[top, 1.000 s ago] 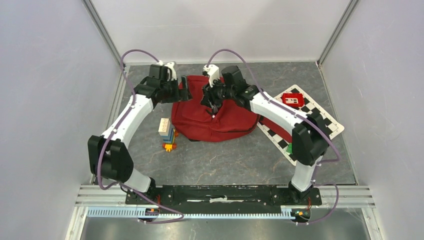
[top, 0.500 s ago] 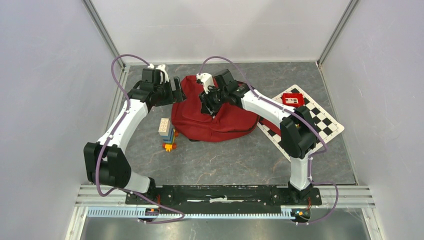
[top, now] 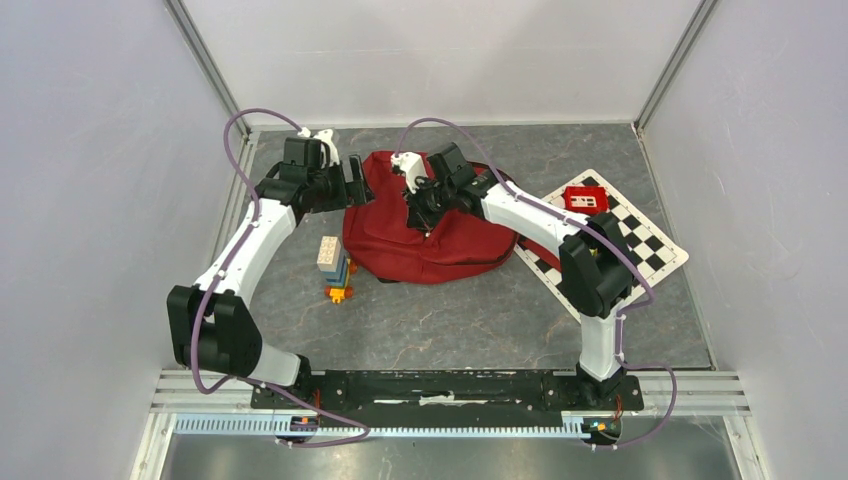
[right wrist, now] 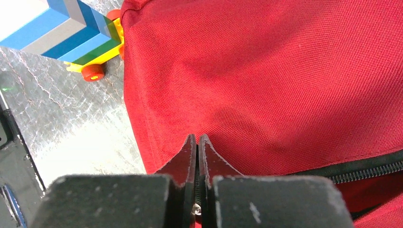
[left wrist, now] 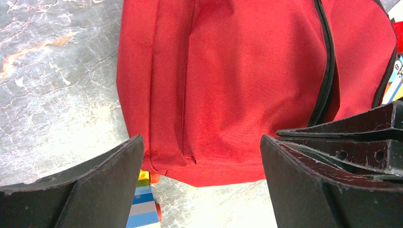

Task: Pack the student bag
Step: Zip the student bag at the center of the board.

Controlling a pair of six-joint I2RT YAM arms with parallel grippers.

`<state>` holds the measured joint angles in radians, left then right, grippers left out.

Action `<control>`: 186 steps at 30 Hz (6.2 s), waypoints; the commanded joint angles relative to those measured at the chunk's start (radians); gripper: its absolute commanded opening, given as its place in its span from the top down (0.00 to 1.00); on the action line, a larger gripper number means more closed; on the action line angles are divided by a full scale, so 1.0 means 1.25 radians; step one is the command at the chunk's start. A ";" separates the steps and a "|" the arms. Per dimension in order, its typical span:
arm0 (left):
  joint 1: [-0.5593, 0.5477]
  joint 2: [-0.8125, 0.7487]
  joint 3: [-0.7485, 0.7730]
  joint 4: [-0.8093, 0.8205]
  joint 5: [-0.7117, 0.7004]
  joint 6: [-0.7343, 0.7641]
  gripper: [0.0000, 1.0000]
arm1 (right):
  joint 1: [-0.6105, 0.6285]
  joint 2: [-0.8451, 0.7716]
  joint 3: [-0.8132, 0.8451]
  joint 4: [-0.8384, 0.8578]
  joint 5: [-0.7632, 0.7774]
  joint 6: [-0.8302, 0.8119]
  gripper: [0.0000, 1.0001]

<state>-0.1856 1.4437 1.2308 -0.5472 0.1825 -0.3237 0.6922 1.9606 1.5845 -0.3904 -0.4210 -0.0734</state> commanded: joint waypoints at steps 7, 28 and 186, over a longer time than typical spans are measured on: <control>-0.107 -0.005 -0.033 0.089 0.090 0.123 0.05 | 0.003 -0.185 -0.144 0.167 0.159 0.074 1.00; -0.347 0.030 -0.170 0.301 -0.006 0.174 0.32 | 0.004 -0.286 -0.287 0.306 0.315 0.215 1.00; -0.370 0.070 -0.036 0.360 -0.262 0.070 0.30 | -0.043 0.002 0.020 0.358 0.535 0.229 1.00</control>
<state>-0.6563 1.5982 1.1782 -0.1692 -0.1135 -0.2367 0.6453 1.9945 1.5810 0.0410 0.2638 0.1970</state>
